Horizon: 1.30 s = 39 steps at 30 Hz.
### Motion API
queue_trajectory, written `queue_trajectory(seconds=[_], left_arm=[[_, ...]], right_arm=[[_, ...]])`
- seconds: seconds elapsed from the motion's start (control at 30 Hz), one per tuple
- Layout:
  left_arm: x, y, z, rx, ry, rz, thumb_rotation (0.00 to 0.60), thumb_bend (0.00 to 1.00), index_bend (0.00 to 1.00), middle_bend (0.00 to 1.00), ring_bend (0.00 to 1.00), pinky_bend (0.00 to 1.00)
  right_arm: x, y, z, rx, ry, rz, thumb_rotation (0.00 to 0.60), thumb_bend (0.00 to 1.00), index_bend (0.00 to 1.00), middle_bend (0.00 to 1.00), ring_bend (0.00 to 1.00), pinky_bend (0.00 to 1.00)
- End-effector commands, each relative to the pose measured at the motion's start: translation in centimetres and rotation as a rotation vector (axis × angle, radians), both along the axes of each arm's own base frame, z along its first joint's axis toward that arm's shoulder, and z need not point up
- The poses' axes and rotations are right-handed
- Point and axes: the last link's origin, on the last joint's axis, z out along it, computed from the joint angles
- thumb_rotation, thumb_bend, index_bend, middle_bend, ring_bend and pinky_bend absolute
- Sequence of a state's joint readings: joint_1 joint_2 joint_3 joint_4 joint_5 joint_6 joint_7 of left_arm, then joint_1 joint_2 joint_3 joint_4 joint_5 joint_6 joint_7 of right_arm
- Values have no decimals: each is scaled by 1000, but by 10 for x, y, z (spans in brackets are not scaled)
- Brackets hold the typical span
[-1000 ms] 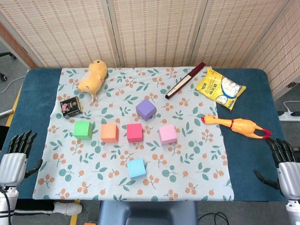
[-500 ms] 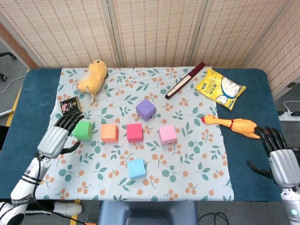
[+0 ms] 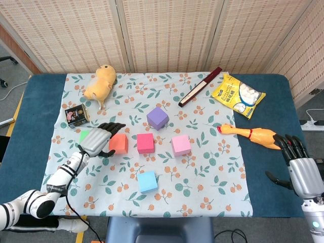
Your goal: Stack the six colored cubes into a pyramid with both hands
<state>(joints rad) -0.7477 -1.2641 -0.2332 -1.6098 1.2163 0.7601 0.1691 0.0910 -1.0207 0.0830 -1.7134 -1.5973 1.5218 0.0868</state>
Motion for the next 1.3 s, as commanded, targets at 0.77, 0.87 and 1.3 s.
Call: queue_trajectory(seconds=[0.77, 0.87, 1.3], left_arm=[[-11, 14, -49, -33, 62, 126, 600, 336, 0, 33, 61, 117], [-12, 16, -52, -27, 72, 125, 600, 336, 0, 41, 70, 118], [-16, 20, -60, -2, 98, 131, 600, 329, 3, 112, 138, 141]], right_arm=[[-7, -7, -8, 46, -6, -16, 600, 0, 0, 75, 0, 26], [-8, -6, -8, 46, -8, -18, 600, 0, 0, 75, 0, 25], [-10, -9, -10, 55, -11, -26, 600, 0, 0, 75, 0, 26]])
